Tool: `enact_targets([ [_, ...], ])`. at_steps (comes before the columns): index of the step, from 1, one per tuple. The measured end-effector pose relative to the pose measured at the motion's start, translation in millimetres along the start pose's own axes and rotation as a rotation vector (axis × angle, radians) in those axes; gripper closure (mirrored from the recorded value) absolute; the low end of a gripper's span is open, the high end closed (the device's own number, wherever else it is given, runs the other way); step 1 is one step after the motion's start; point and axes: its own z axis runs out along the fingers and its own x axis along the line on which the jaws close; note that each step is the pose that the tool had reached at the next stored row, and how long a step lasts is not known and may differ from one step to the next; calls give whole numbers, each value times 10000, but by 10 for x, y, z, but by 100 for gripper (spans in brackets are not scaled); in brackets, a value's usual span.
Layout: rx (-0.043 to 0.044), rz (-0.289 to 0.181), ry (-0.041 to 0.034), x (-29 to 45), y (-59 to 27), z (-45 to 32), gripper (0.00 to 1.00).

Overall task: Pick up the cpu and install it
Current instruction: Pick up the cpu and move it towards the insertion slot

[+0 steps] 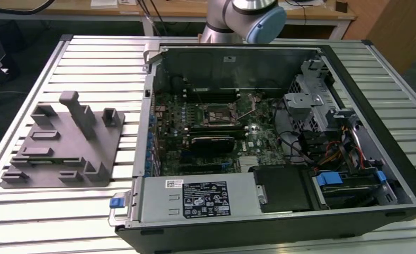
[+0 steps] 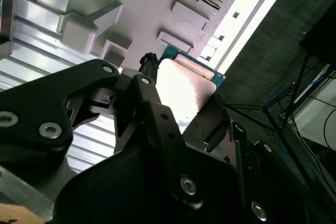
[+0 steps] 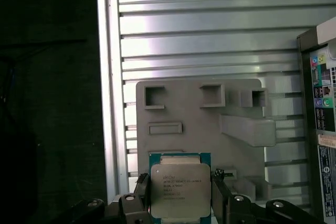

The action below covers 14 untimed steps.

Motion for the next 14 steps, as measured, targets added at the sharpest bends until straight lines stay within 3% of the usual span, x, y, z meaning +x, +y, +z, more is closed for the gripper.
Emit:
enact_targets([
  [6, 0, 0, -1, -71, 6, 3, 45],
  [14, 0, 1, 1, -244, 19, 8, 45],
])
